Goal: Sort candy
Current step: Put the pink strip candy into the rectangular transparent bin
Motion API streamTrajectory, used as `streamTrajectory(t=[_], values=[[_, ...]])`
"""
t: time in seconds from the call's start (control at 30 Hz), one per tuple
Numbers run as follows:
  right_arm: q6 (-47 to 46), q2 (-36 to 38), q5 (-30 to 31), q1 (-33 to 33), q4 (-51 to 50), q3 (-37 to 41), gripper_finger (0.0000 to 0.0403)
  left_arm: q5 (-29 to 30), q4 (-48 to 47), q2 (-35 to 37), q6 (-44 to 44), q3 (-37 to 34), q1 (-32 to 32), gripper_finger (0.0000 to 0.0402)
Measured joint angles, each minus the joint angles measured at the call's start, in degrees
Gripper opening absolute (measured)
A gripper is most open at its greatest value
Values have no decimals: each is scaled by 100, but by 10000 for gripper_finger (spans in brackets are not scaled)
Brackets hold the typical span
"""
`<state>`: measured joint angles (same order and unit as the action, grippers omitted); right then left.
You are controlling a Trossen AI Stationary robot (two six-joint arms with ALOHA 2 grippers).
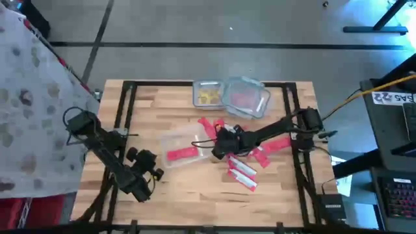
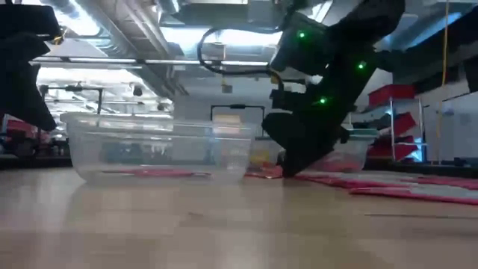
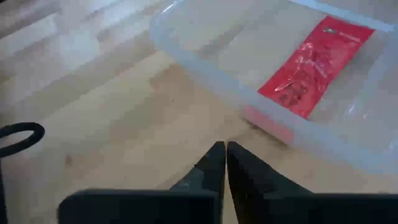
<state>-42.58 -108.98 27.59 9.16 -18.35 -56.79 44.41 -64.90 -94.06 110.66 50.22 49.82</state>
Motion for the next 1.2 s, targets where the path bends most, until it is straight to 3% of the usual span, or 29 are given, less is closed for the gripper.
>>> streamTrajectory(t=[0.27, 0.43, 0.7, 0.8, 0.9, 1.07, 1.2], values=[[-58, 488, -58, 558, -636, 43, 2, -55, -4, -2, -43, 0, 0, 0], [-6, 972, 150, 809, -658, 31, 0, -645, -304, -2, -114, 2, 3, 0], [207, 1258, 139, 729, -595, -68, 3, -798, -497, -2, -26, 2, 17, 0], [206, 1114, -254, 559, -519, 11, 28, -764, -475, -2, 16, 2, 25, 0], [204, 915, -379, 413, -440, 75, 81, -728, -448, -2, 21, 2, 44, 0], [195, 521, -263, 268, -389, 123, 176, -711, -419, -2, 34, 2, 44, 0], [90, 242, -139, 278, -333, 100, 202, -670, -355, -2, 32, 2, 44, 0]])
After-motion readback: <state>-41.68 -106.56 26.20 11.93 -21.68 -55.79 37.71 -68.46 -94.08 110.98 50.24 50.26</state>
